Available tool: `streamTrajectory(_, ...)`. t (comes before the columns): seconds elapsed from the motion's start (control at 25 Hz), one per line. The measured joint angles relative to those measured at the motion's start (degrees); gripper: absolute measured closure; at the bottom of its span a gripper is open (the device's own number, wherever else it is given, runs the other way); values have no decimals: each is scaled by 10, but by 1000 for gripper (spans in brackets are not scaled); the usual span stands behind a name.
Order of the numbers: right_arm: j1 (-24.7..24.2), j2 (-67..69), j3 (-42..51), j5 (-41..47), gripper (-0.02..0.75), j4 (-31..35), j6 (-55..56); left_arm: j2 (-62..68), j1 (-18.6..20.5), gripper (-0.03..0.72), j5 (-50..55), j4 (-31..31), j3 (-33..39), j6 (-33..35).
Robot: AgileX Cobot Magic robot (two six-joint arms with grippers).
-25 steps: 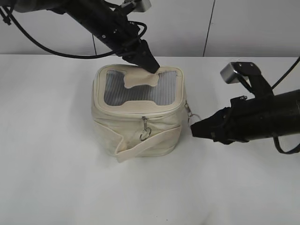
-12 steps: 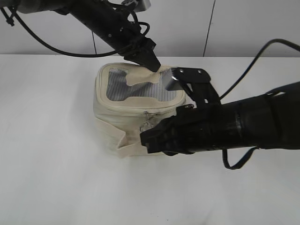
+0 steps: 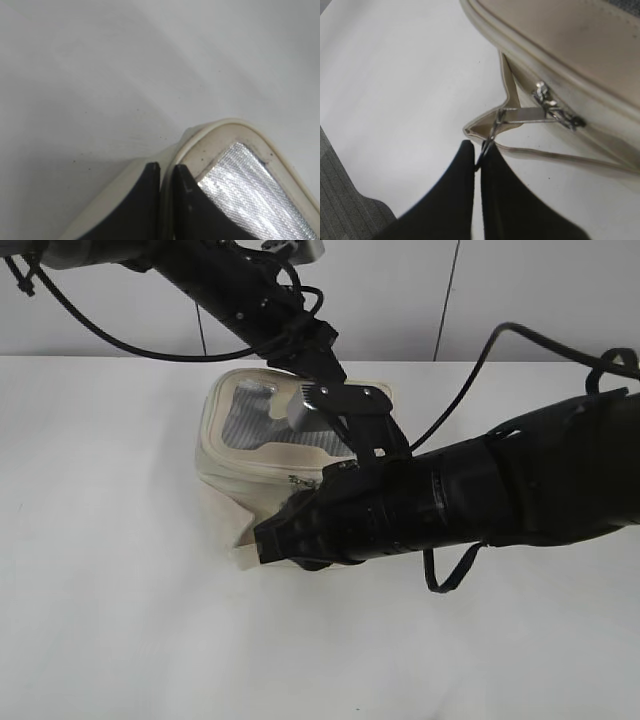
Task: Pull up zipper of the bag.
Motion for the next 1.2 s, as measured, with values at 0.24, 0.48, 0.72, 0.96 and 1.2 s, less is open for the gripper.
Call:
streamTrajectory(0.24,-14,-34,-1,47,391,-186,167,-7,0,430,-17,-9,-1,-16)
streamTrajectory(0.48,-99,-115,-1,145,281,-514,494,-66,18,440,-17,17,3,-54)
streamTrajectory(0.72,-152,-226,-2,259,274,-724,694,-194,26,445,-38,33,151,-75)
streamTrajectory(0.96,-153,-375,24,360,274,-873,786,-468,26,446,-143,72,426,-124)
streamTrajectory(1.2,-153,-593,117,440,273,-902,811,-811,26,446,-124,204,629,-270)
